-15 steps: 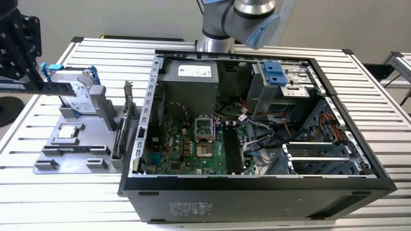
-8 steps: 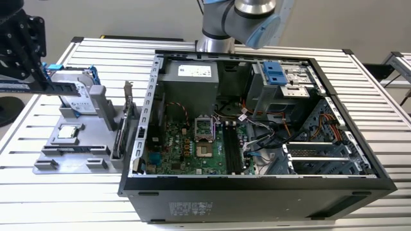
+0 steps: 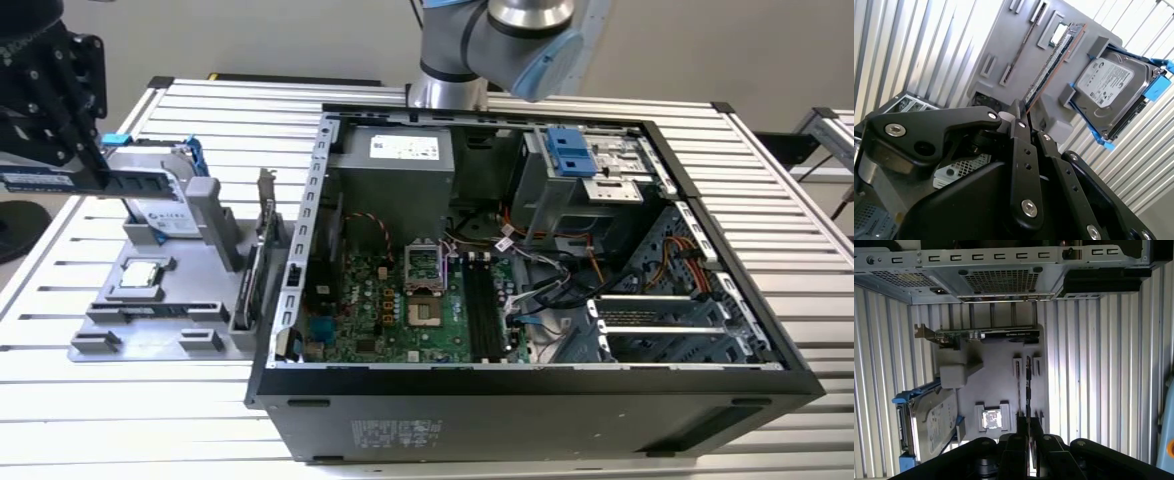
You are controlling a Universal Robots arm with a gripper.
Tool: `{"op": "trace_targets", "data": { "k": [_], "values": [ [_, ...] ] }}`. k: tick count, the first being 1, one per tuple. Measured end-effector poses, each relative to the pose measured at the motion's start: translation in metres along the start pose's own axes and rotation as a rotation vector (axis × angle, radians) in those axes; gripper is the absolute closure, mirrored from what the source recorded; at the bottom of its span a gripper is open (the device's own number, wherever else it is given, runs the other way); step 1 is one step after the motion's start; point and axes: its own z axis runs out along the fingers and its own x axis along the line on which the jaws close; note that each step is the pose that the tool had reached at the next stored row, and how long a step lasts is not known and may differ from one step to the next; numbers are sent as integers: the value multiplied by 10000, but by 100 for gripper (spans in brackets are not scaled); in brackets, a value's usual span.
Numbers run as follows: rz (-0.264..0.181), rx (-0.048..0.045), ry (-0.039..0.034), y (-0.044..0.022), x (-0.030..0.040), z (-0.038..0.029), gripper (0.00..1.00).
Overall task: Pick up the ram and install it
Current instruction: 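Pick up the ram and move it above insertion slot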
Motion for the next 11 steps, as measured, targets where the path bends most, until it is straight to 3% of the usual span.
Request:
{"op": "trace_targets", "data": {
  "k": [11],
  "values": [
    [0,0,0,99,8,-2,100]
  ]
}}
